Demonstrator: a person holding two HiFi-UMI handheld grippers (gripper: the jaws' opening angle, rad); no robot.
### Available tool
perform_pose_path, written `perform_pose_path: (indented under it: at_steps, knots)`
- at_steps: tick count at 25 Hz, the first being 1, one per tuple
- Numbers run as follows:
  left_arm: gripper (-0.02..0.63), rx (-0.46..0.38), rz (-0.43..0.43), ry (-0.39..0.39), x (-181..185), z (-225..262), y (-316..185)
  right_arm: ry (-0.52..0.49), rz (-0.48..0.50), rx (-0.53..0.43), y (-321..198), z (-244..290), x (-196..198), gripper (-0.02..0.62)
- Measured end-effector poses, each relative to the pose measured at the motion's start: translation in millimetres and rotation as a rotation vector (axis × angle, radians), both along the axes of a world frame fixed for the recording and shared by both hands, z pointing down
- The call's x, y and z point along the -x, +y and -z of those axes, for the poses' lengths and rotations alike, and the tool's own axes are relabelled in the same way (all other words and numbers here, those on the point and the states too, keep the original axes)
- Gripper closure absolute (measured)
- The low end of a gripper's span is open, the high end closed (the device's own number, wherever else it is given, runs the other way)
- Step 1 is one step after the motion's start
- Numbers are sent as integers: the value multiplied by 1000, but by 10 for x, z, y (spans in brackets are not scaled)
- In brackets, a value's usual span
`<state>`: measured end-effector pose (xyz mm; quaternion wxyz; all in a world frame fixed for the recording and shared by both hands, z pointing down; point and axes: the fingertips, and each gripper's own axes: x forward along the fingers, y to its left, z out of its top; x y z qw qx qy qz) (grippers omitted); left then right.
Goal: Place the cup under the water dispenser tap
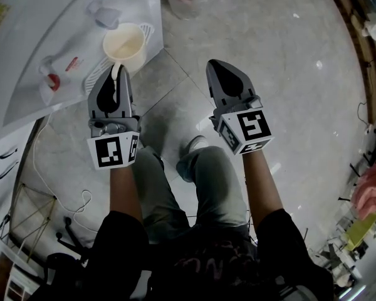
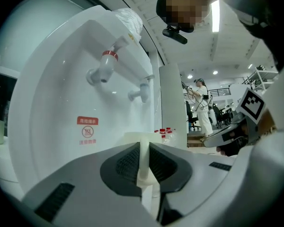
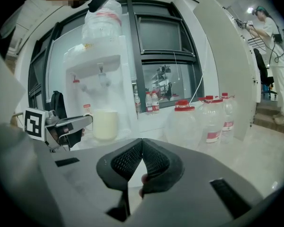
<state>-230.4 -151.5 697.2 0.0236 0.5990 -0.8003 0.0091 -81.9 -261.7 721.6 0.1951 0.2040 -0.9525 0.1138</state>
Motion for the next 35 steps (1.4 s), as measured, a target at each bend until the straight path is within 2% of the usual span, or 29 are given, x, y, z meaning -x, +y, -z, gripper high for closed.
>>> perform_pose_path:
  at_steps: [11, 28, 35]
  knots:
    - [560, 8, -25, 13, 19, -88, -29, 17, -10, 16, 46, -87, -16, 581]
    - [558, 94, -60, 0, 22, -190, -25, 21, -33, 34, 40, -94, -42, 581]
    - [557, 89, -73, 19, 26, -200, -36, 33, -36, 38, 29, -117, -43, 581]
